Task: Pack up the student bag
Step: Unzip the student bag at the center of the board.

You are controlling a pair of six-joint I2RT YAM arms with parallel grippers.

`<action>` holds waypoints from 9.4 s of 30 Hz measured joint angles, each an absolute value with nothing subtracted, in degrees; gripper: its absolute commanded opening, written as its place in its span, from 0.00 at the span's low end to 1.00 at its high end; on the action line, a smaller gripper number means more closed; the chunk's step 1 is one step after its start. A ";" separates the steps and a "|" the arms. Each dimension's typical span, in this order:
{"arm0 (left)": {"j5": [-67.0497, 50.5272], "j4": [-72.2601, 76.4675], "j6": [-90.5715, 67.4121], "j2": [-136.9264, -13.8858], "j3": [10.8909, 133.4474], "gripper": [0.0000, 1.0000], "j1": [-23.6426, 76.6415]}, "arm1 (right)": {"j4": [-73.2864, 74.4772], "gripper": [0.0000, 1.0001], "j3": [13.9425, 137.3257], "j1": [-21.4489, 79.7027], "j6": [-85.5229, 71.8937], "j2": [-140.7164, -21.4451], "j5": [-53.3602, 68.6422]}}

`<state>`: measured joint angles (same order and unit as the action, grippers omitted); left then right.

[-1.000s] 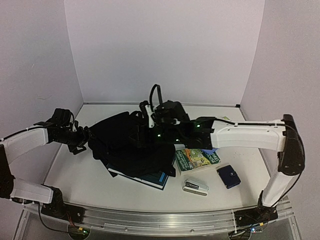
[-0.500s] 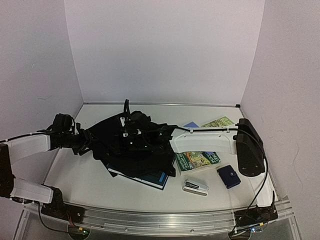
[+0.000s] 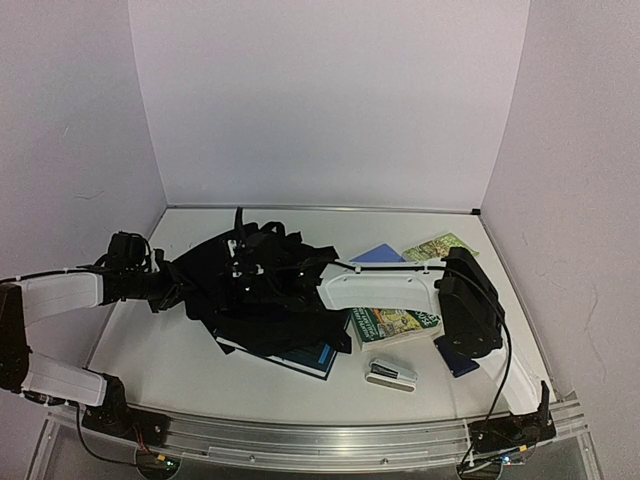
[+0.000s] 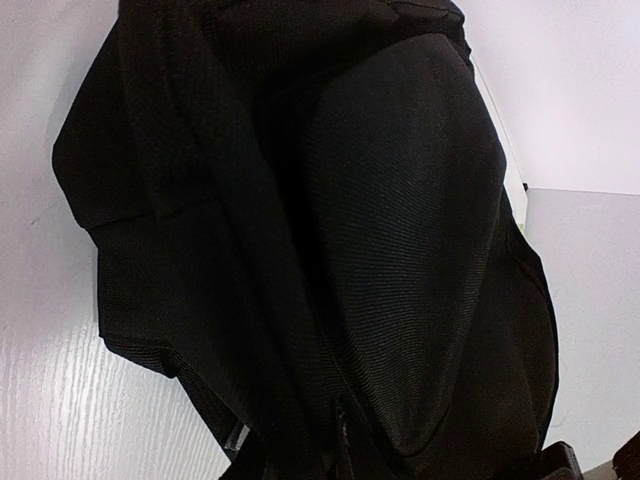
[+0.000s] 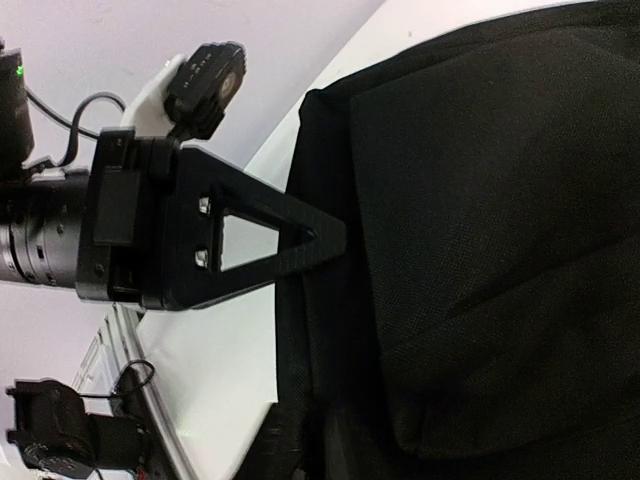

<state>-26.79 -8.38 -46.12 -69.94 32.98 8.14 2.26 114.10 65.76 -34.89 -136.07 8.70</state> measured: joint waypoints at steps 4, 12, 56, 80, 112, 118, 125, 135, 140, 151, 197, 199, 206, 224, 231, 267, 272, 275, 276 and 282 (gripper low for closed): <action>-26.79 -8.38 -46.56 -69.13 32.49 0.08 8.08 | 2.09 0.00 114.04 65.76 -34.74 -136.07 8.38; -27.02 -8.49 -46.81 -68.42 32.47 0.03 8.08 | -2.40 0.00 100.32 65.78 -34.36 -126.92 8.46; -40.35 -4.74 -35.22 -53.49 30.84 0.75 22.29 | -22.86 0.26 68.74 68.40 -40.77 -106.69 2.71; -45.55 1.52 -40.41 -55.75 27.24 0.72 23.72 | -18.03 0.28 68.07 68.41 -49.62 -106.72 3.01; -45.30 1.50 -40.34 -57.48 27.40 0.73 24.69 | -16.43 0.00 71.31 68.47 -51.06 -109.40 7.00; -45.57 1.41 -40.21 -57.97 27.77 0.62 26.39 | -16.36 0.00 68.61 68.47 -51.06 -107.67 6.39; -46.37 0.93 -39.48 -59.81 30.45 0.60 28.88 | -16.23 0.00 66.25 68.47 -51.09 -105.23 5.57; -44.72 -2.47 -38.21 -65.73 33.64 0.58 32.78 | -16.23 0.00 65.45 68.55 -51.09 -104.12 5.06; -43.13 -4.60 -37.03 -69.30 36.53 0.51 34.41 | -16.29 0.00 65.45 68.55 -51.07 -104.01 4.91; -40.81 -5.54 -36.14 -72.11 37.47 0.26 36.06 | -16.38 0.00 64.72 68.55 -51.03 -103.59 4.64; -16.25 -16.97 -40.53 -62.52 36.64 0.00 37.23 | -16.45 0.55 60.31 68.55 -52.02 -97.17 2.10; -16.27 -16.95 -40.53 -62.52 36.64 0.00 37.23 | -16.51 0.59 61.86 68.55 -52.64 -98.54 2.44; -16.32 -16.93 -40.56 -62.52 36.64 0.00 37.23 | -16.62 0.59 65.59 68.55 -54.66 -103.40 2.66; -16.29 -16.80 -41.01 -61.76 36.50 0.00 37.23 | -16.78 0.00 72.65 68.55 -55.64 -111.17 4.27; -15.68 -16.48 -42.27 -61.74 35.86 0.00 37.23 | -20.02 0.00 72.08 68.57 -54.39 -111.08 5.79; -7.73 -16.51 -45.42 -61.95 35.88 0.00 32.39 | -14.83 0.00 62.43 72.16 -47.40 -95.55 1.38; -9.01 -16.53 -45.02 -61.42 35.86 0.00 29.27 | -13.35 0.00 60.76 72.20 -48.32 -93.56 -2.05; -9.42 -16.53 -44.93 -60.65 35.86 0.00 28.20 | -11.16 0.00 60.45 72.30 -49.60 -92.74 -5.23; -9.46 -16.53 -44.92 -60.42 35.85 0.00 28.00 | -10.08 0.00 60.45 72.32 -50.11 -92.47 -6.61; -9.99 -16.52 -44.92 -60.29 34.86 0.00 27.75 | -4.75 0.00 60.28 72.43 -52.18 -90.33 -13.95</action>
